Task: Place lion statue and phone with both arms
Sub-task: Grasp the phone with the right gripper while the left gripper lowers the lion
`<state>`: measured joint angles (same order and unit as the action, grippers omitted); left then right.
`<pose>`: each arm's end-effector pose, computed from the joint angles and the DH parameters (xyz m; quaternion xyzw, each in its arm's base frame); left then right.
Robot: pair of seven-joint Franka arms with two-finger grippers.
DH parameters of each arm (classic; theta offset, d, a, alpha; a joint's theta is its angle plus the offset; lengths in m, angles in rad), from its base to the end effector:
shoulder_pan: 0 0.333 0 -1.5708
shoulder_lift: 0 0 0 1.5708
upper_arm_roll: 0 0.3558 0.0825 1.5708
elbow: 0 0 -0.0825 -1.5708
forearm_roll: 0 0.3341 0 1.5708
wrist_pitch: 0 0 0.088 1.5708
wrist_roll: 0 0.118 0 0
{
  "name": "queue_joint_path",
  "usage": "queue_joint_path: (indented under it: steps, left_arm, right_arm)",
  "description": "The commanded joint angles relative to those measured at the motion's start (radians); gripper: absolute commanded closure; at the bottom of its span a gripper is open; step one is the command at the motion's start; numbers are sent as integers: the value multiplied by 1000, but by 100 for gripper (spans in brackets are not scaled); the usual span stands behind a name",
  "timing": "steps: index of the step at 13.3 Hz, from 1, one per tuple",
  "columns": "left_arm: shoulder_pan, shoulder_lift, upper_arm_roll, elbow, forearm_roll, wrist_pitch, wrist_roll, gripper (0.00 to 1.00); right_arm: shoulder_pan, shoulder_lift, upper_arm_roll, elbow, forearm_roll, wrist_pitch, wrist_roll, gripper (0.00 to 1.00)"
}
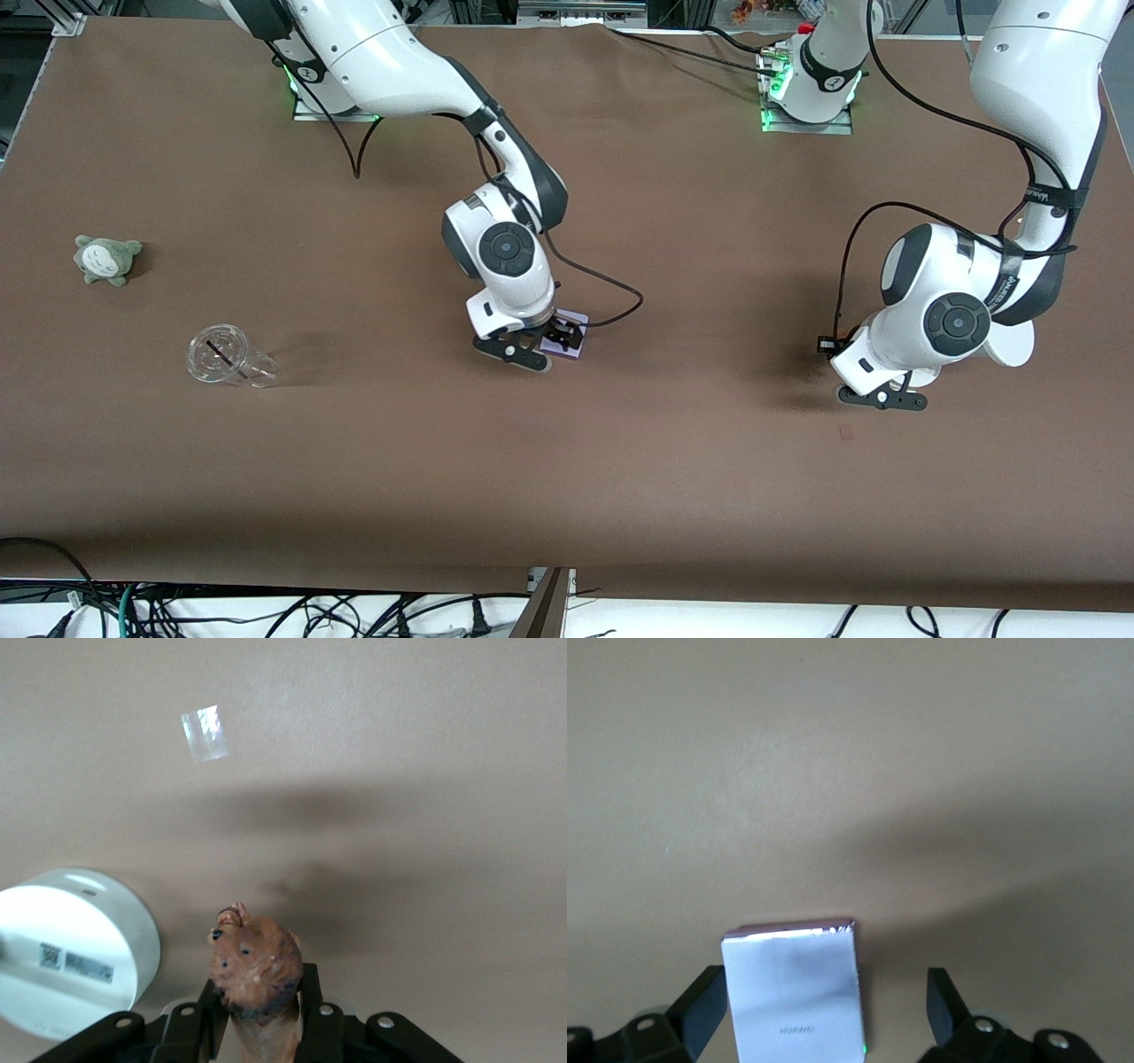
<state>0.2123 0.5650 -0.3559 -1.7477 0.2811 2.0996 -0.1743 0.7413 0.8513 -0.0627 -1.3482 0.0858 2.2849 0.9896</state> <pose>0.6241 -0.0461 0.3076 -0.9951 0.0487 0.0795 0.0319 0.5652 0.4754 0.2664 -0.9845 0.1695 -0.0215 0.0394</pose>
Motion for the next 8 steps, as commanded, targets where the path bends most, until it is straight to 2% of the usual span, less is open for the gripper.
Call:
queue_joint_path:
  steps: [1,6,7,8]
  left_arm:
    - [15,15,-11,-29,29,66,9,83]
    - [30,50,-3,-35,76,108,9,80]
    - [33,55,-5,-35,76,108,9,77]
    - [33,56,-5,-35,76,108,9,64]
  right_arm:
    - [42,32,-17,43,0,10,20,0]
    - [53,124,-16,127,-47,19,17,0]
    - [53,132,-17,127,-49,28,15,0]
    - [52,140,-17,127,-51,39,12,0]
